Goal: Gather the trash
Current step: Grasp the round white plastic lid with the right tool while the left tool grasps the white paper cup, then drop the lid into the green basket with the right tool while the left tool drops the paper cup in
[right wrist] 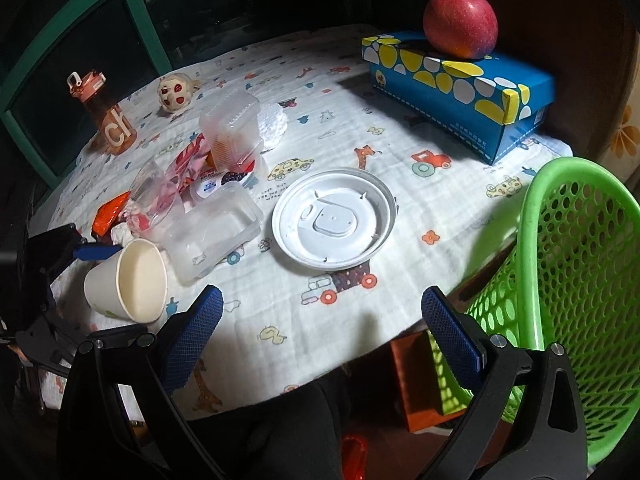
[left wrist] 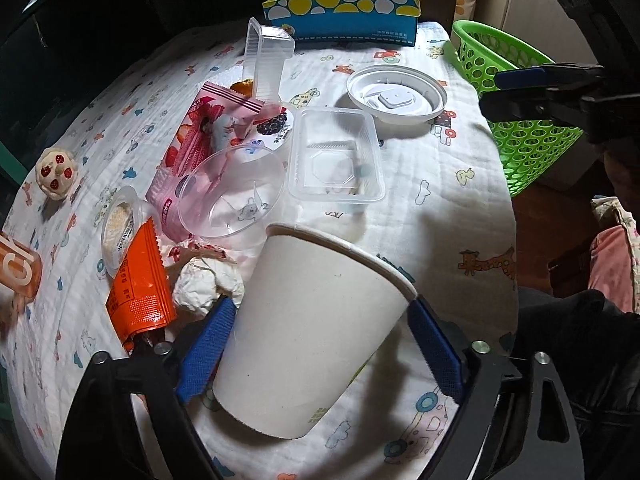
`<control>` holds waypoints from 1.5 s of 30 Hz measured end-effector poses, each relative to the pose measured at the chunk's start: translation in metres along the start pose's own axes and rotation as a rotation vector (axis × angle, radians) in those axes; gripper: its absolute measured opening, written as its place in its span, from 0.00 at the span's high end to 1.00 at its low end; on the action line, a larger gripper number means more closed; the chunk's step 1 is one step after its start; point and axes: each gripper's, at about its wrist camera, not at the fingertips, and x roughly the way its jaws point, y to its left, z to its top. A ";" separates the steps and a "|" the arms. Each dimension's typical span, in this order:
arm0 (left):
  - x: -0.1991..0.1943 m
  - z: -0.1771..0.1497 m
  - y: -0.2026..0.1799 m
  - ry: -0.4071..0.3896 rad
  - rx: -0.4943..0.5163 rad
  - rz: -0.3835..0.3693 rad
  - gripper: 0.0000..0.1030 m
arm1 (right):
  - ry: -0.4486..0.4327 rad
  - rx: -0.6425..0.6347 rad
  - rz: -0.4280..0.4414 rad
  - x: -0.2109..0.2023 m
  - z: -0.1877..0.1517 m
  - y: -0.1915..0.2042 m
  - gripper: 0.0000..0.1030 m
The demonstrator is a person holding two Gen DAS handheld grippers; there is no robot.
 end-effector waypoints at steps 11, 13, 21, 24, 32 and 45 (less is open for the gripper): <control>-0.019 -0.010 0.006 -0.036 -0.136 -0.041 0.20 | 0.065 -0.068 -0.020 0.047 0.019 -0.002 0.05; -0.024 -0.012 0.006 -0.046 -0.151 -0.042 0.20 | 0.069 -0.082 -0.033 0.054 0.022 -0.002 0.05; -0.044 -0.011 0.008 -0.095 -0.193 -0.048 0.24 | 0.089 -0.111 -0.047 0.079 0.034 -0.005 0.05; -0.046 -0.011 0.011 -0.091 -0.216 -0.060 0.29 | 0.087 -0.132 -0.058 0.082 0.036 -0.004 0.05; -0.048 -0.008 0.010 -0.105 -0.224 -0.061 0.30 | 0.050 -0.112 -0.047 0.067 0.040 -0.006 0.12; -0.060 0.034 -0.016 -0.169 -0.183 -0.116 0.31 | -0.122 0.016 -0.080 -0.050 0.031 -0.068 0.12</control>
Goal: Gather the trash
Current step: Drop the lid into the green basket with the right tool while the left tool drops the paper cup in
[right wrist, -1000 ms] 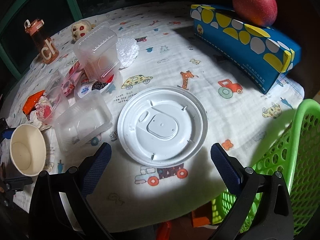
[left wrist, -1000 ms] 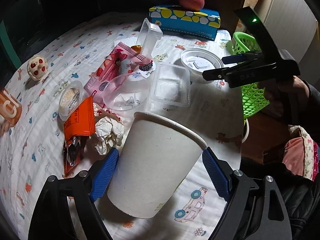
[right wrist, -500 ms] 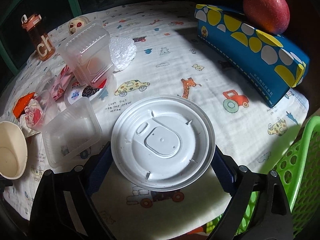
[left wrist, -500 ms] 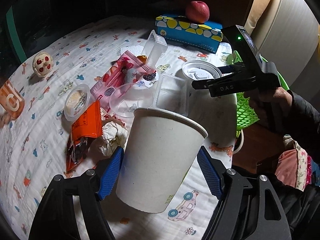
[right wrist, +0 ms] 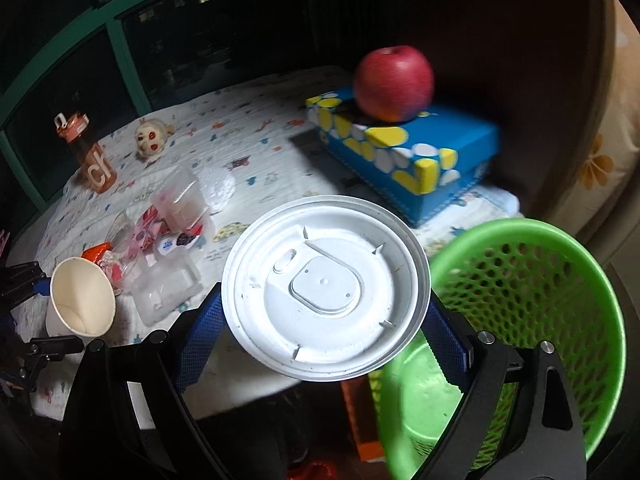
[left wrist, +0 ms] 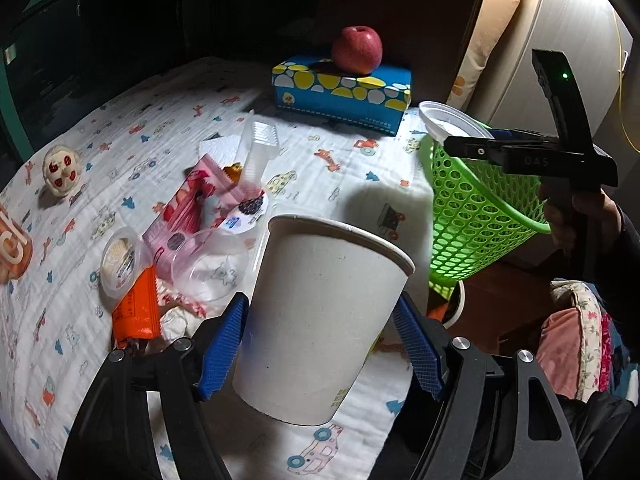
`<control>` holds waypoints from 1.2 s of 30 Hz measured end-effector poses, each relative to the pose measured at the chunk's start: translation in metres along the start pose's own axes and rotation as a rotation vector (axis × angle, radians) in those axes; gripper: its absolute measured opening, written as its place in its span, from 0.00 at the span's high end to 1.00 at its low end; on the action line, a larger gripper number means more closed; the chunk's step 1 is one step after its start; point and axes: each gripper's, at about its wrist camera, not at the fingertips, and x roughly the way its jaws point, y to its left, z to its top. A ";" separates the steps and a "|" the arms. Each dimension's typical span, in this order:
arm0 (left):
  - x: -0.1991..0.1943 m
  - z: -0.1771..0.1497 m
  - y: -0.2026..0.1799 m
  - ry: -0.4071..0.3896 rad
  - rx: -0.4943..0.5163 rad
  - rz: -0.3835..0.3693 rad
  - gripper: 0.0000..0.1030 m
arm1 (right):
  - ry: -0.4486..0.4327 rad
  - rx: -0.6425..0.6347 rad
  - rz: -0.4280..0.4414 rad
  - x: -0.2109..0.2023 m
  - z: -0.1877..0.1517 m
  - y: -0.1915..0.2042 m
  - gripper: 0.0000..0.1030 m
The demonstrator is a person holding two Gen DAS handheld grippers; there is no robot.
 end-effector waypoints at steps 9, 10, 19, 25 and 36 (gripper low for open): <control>0.019 0.042 -0.042 -0.020 0.051 -0.070 0.31 | 0.210 0.147 -0.118 0.006 -0.043 -0.110 0.12; 0.022 0.048 -0.048 -0.020 0.060 -0.077 0.31 | 0.239 0.169 -0.115 0.011 -0.049 -0.120 0.12; 0.047 0.088 -0.092 -0.014 0.126 -0.131 0.31 | 0.391 0.281 -0.084 0.033 -0.074 -0.156 0.11; 0.064 0.110 -0.118 -0.001 0.163 -0.163 0.31 | 0.396 0.272 -0.091 0.025 -0.076 -0.165 0.08; 0.103 0.143 -0.175 0.071 0.250 -0.194 0.31 | 0.242 0.240 -0.105 -0.046 -0.078 -0.165 0.08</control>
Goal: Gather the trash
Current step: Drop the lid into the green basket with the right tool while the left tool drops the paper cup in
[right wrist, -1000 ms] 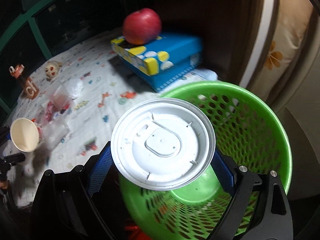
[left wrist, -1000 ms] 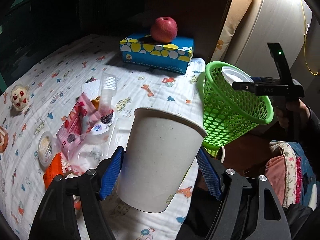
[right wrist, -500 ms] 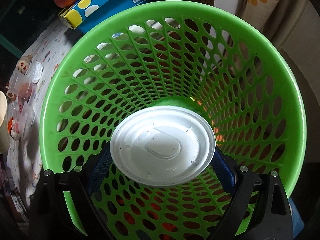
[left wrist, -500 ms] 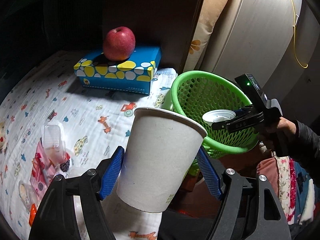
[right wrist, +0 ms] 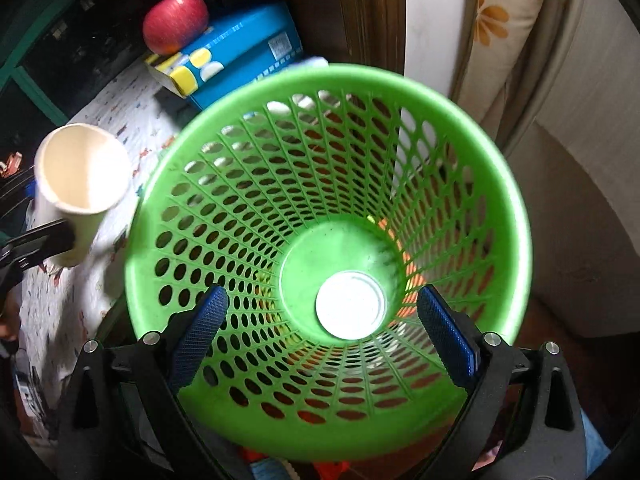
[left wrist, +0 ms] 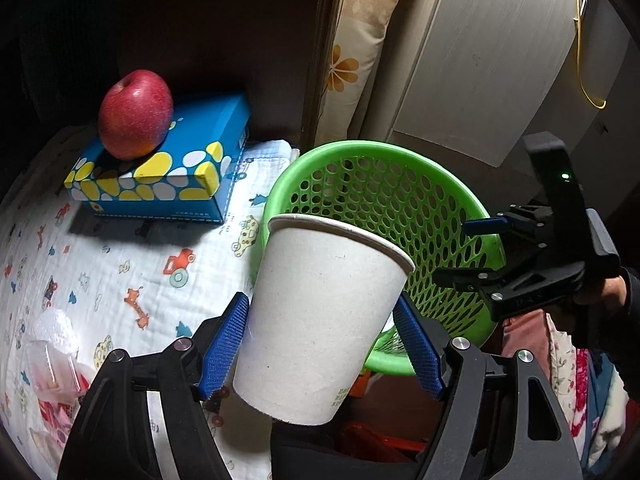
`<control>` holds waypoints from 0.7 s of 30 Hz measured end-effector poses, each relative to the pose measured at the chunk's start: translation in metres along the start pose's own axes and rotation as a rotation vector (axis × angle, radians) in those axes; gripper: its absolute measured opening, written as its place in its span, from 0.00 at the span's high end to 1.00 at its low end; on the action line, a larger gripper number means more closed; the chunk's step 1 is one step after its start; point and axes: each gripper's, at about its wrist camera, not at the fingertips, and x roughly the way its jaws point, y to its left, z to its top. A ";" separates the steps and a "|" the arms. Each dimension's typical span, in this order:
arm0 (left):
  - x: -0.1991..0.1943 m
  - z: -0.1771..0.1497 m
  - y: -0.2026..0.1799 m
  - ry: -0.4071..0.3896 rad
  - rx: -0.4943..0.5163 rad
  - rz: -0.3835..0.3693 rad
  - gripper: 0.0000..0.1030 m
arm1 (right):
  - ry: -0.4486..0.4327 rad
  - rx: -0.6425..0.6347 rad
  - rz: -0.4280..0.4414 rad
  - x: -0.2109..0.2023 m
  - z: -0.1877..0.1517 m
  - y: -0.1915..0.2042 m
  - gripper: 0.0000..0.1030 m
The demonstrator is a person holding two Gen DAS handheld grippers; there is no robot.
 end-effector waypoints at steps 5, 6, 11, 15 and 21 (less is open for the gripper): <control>0.019 0.015 -0.017 0.041 0.029 0.003 0.31 | -0.089 -0.025 -0.037 -0.037 -0.012 -0.005 0.08; 0.023 0.018 -0.019 0.049 0.036 0.004 0.31 | -0.101 -0.024 -0.041 -0.042 -0.014 -0.007 0.08; 0.048 0.024 -0.031 0.106 0.042 0.007 0.30 | -0.143 -0.016 -0.052 -0.056 -0.027 -0.008 0.08; 0.060 0.024 -0.037 0.135 0.030 -0.012 0.30 | -0.146 -0.002 -0.039 -0.055 -0.032 -0.009 0.08; 0.049 0.018 -0.034 0.100 -0.008 -0.021 0.23 | -0.160 0.005 -0.016 -0.056 -0.034 -0.003 0.08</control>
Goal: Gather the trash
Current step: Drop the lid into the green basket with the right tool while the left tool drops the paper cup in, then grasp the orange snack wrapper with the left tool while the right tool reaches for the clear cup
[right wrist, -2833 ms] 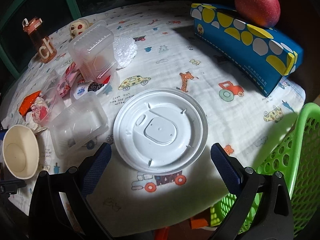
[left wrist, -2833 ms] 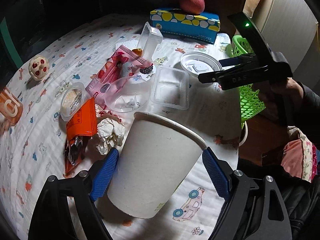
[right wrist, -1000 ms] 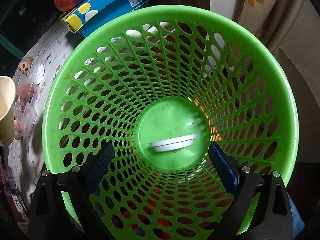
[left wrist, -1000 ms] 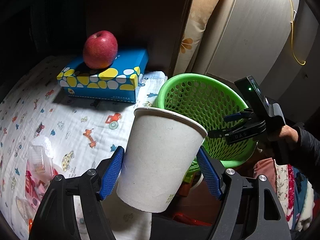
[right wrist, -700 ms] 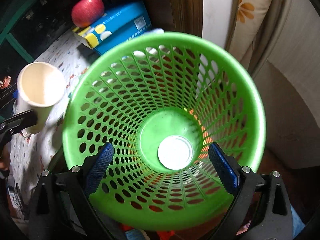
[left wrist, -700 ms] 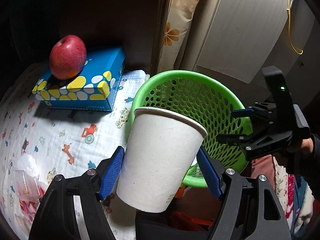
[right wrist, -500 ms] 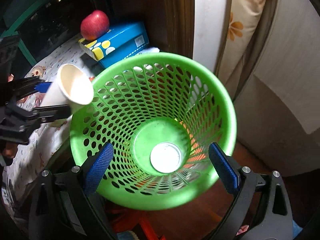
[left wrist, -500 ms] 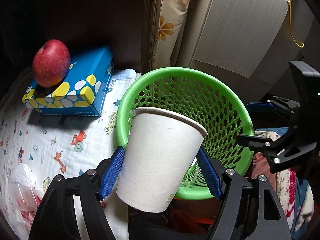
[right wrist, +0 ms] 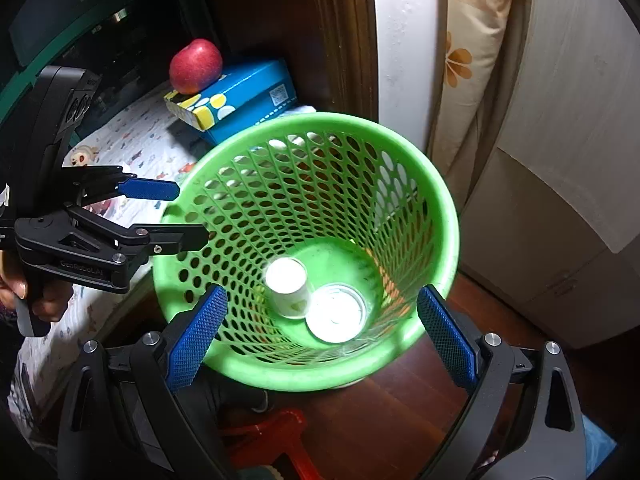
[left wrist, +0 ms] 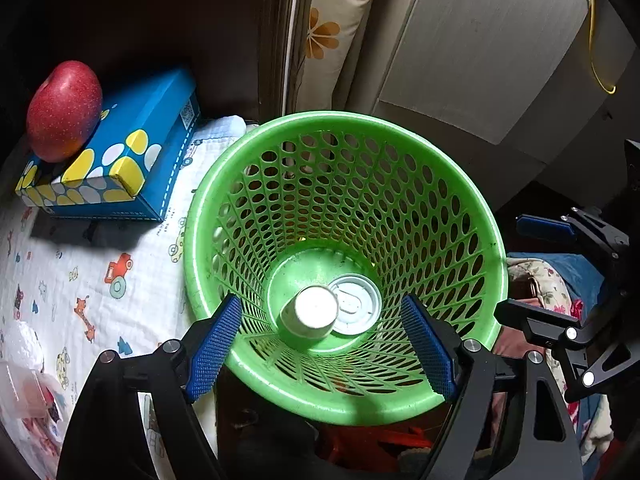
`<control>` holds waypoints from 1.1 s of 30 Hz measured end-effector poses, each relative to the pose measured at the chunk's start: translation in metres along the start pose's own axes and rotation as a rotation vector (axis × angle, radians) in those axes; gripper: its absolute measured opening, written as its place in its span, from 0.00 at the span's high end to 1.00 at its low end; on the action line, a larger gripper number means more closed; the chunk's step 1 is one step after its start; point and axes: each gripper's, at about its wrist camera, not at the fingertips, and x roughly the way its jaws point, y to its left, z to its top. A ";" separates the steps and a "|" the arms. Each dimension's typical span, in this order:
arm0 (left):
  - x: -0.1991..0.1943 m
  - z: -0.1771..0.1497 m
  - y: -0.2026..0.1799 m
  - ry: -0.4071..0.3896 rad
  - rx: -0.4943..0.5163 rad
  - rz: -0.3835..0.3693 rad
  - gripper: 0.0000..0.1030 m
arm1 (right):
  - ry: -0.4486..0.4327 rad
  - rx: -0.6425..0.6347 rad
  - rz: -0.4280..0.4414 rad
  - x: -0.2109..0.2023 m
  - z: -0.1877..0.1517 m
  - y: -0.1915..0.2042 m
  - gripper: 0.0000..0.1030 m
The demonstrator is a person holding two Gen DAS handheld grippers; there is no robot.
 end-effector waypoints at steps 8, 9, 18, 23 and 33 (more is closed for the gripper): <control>-0.058 -0.035 0.028 -0.129 -0.105 0.077 0.23 | -0.026 -0.050 0.078 0.005 0.002 0.042 0.08; -0.064 -0.041 0.032 -0.137 -0.118 0.104 0.23 | -0.031 -0.058 0.089 0.007 0.003 0.049 0.08; -0.114 -0.125 0.083 -0.196 -0.270 0.288 0.23 | -0.038 -0.108 0.191 0.026 0.011 0.113 0.08; -0.136 -0.176 0.119 -0.208 -0.386 0.379 0.23 | -0.027 -0.153 0.229 0.038 0.011 0.147 0.08; -0.165 -0.261 0.211 -0.207 -0.650 0.494 0.27 | 0.013 -0.228 0.302 0.058 0.007 0.206 0.08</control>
